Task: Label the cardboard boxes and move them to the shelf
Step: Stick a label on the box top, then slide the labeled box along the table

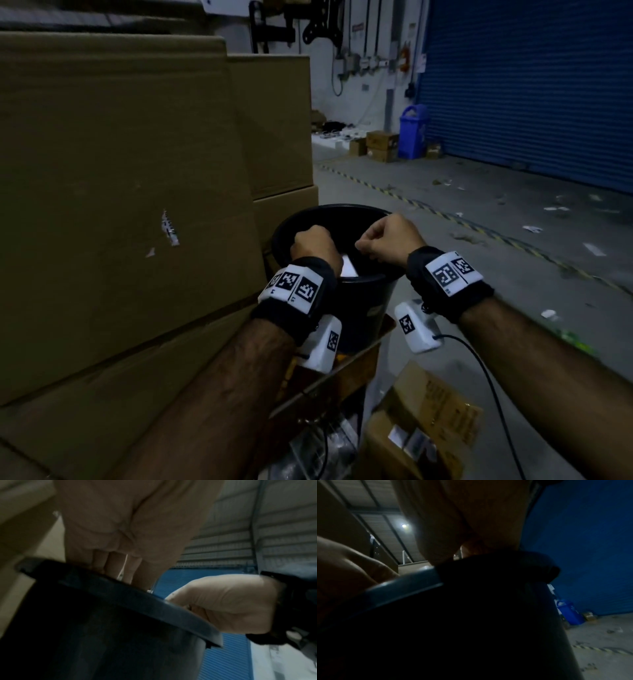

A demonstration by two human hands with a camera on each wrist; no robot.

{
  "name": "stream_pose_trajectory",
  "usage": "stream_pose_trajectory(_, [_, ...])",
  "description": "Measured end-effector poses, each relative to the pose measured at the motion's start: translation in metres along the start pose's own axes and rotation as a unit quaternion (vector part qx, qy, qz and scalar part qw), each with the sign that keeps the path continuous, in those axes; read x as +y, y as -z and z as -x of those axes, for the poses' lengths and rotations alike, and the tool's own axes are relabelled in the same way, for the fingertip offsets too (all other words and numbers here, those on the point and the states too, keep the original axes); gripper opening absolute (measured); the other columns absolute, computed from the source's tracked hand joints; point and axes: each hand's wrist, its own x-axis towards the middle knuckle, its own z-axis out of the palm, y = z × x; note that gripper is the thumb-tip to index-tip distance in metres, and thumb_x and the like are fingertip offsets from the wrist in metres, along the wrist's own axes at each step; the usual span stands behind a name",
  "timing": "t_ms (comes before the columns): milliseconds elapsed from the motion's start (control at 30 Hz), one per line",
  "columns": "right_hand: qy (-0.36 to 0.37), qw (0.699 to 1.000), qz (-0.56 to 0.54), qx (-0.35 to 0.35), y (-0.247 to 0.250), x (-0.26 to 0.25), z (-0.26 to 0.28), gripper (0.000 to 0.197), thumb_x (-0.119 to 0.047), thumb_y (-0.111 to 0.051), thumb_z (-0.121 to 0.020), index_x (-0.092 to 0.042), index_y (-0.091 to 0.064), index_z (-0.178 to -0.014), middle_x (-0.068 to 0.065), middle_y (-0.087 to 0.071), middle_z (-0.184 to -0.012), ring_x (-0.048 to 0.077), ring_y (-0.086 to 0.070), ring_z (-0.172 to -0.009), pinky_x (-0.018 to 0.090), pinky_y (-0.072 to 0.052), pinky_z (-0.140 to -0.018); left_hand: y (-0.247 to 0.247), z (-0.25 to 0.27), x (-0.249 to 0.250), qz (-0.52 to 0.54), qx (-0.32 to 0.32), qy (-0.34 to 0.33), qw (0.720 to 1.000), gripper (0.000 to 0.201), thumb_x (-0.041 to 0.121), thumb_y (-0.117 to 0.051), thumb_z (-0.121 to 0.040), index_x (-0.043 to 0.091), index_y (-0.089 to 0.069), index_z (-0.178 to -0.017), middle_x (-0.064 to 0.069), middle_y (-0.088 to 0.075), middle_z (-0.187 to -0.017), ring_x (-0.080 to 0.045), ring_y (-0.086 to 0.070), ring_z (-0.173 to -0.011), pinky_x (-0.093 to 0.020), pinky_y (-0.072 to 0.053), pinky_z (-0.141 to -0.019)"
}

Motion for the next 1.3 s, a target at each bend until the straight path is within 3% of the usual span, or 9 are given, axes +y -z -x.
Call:
stream_pose_trajectory(167, [0.030, 0.999, 0.026, 0.015, 0.008, -0.005, 0.007, 0.023, -0.033, -0.076, -0.078, -0.022, -0.066, -0.060, -0.003, -0.069, -0.066, 0.019, -0.067, -0.072, 0.040, -0.056, -0.078, 0.012, 0.016, 0.004, -0.026, 0.015, -0.006, 1.000, 0.028, 0.016, -0.062, -0.090, 0.010, -0.064, -0.117, -0.014, -0.062, -0.119, -0.031, -0.058, -0.110, -0.032, -0.048, -0.086])
stream_pose_trajectory(267, [0.062, 0.998, 0.023, 0.019, 0.013, -0.016, 0.022, 0.018, -0.035, -0.074, -0.080, -0.024, -0.069, -0.068, -0.005, -0.070, -0.072, 0.014, -0.066, -0.076, 0.035, -0.055, -0.077, 0.025, 0.035, 0.005, -0.012, 0.040, -0.009, 0.999, 0.028, 0.019, -0.063, -0.090, 0.010, -0.063, -0.117, -0.013, -0.062, -0.119, -0.030, -0.058, -0.111, -0.033, -0.048, -0.089])
stream_pose_trajectory(433, [0.108, 0.994, -0.015, 0.027, 0.018, -0.037, 0.060, 0.011, -0.032, -0.072, -0.083, -0.022, -0.073, -0.082, -0.005, -0.071, -0.080, 0.008, -0.066, -0.079, 0.036, -0.055, -0.080, 0.041, 0.084, -0.004, 0.043, 0.057, -0.024, 0.997, 0.037, 0.023, -0.065, -0.089, 0.014, -0.059, -0.124, -0.009, -0.063, -0.121, -0.025, -0.058, -0.112, -0.035, -0.048, -0.097])
stream_pose_trajectory(533, [0.140, 0.988, -0.050, 0.035, 0.017, -0.051, 0.088, 0.008, -0.030, -0.070, -0.085, -0.023, -0.073, -0.084, -0.007, -0.071, -0.080, 0.006, -0.066, -0.080, 0.036, -0.056, -0.082, 0.053, 0.123, -0.024, 0.078, 0.049, -0.031, 0.995, 0.044, 0.025, -0.065, -0.088, 0.019, -0.056, -0.131, -0.004, -0.063, -0.123, -0.020, -0.058, -0.114, -0.035, -0.048, -0.099])
stream_pose_trajectory(633, [0.174, 0.981, -0.079, 0.035, 0.013, -0.065, 0.121, 0.005, -0.030, -0.069, -0.086, -0.028, -0.072, -0.082, -0.012, -0.070, -0.079, 0.002, -0.066, -0.080, 0.034, -0.056, -0.080, 0.068, 0.165, -0.053, 0.110, 0.056, -0.037, 0.992, 0.039, 0.026, -0.065, -0.089, 0.021, -0.059, -0.127, 0.002, -0.066, -0.115, -0.012, -0.060, -0.109, -0.032, -0.049, -0.098])
stream_pose_trajectory(733, [0.192, 0.976, -0.107, 0.014, -0.001, -0.082, 0.161, 0.003, -0.029, -0.069, -0.086, -0.031, -0.071, -0.084, -0.014, -0.070, -0.080, -0.002, -0.064, -0.080, 0.024, -0.053, -0.075, 0.084, 0.204, -0.087, 0.124, 0.087, -0.027, 0.988, 0.031, 0.026, -0.064, -0.089, 0.025, -0.063, -0.120, 0.008, -0.068, -0.107, -0.006, -0.062, -0.103, -0.028, -0.051, -0.093])
stream_pose_trajectory(933, [0.257, 0.959, -0.109, -0.036, -0.068, -0.137, 0.248, 0.010, -0.027, -0.072, -0.082, -0.024, -0.072, -0.092, -0.017, -0.068, -0.085, -0.006, -0.061, -0.080, 0.011, -0.049, -0.070, 0.131, 0.283, -0.165, 0.094, 0.201, -0.004, 0.975, 0.035, 0.026, -0.067, -0.087, 0.021, -0.065, -0.121, 0.011, -0.069, -0.106, 0.004, -0.063, -0.096, -0.021, -0.053, -0.087])
stream_pose_trajectory(1100, [0.291, 0.942, -0.109, -0.124, -0.133, -0.197, 0.312, 0.030, -0.031, -0.070, -0.084, -0.025, -0.069, -0.113, -0.018, -0.066, -0.107, -0.006, -0.057, -0.104, 0.001, -0.041, -0.082, 0.183, 0.356, -0.241, 0.060, 0.252, 0.021, 0.966, 0.042, 0.028, -0.069, -0.085, 0.022, -0.060, -0.126, 0.012, -0.066, -0.115, 0.004, -0.058, -0.106, -0.023, -0.050, -0.093])
stream_pose_trajectory(1300, [0.366, 0.904, -0.143, -0.171, -0.213, -0.284, 0.395, 0.030, -0.031, -0.072, -0.083, -0.024, -0.069, -0.112, -0.013, -0.068, -0.108, -0.003, -0.058, -0.102, 0.002, -0.040, -0.081, 0.243, 0.441, -0.333, 0.021, 0.296, 0.082, 0.952, 0.048, 0.029, -0.069, -0.086, 0.022, -0.055, -0.131, 0.010, -0.062, -0.123, 0.004, -0.053, -0.110, -0.014, -0.044, -0.090])
